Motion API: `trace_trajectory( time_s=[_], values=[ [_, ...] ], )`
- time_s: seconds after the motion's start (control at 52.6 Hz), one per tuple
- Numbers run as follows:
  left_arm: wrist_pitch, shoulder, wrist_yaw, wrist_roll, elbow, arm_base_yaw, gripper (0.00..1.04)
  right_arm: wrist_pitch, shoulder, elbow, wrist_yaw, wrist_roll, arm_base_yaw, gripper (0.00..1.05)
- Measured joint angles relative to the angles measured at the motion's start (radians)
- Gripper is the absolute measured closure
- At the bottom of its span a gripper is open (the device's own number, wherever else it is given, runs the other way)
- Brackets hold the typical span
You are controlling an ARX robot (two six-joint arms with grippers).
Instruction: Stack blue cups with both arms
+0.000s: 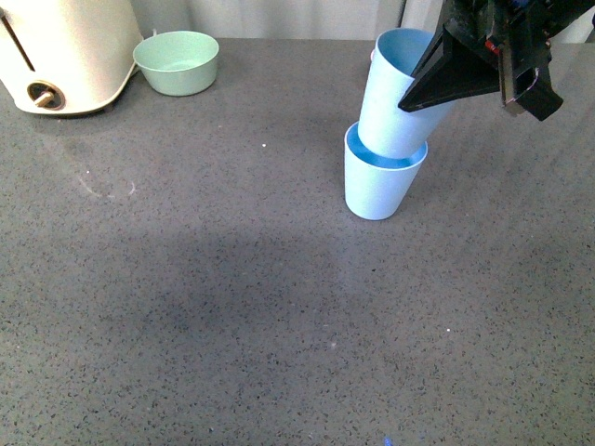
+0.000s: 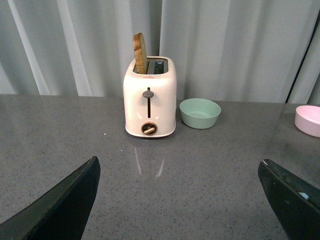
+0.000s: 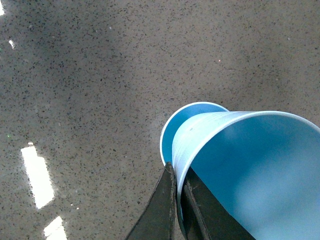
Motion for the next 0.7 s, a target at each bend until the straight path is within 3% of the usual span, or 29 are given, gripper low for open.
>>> trace_trajectory(
  time_s=[0.38,0.513,0.703],
  values=[
    [0.000,0.000,0.000,0.000,0.000,0.000,0.09,0.021,0.035,0.000,0.027,-0.002,0.006,1.03],
    [0.000,0.000,0.000,0.000,0.000,0.000,0.09,0.025,0.035,0.000,0.028,0.001,0.008,0.87],
    [0.000,0.000,0.000,0.000,0.000,0.000,0.09,0.040,0.034,0.000,0.024,0.026,0.010,0.52]
  ],
)
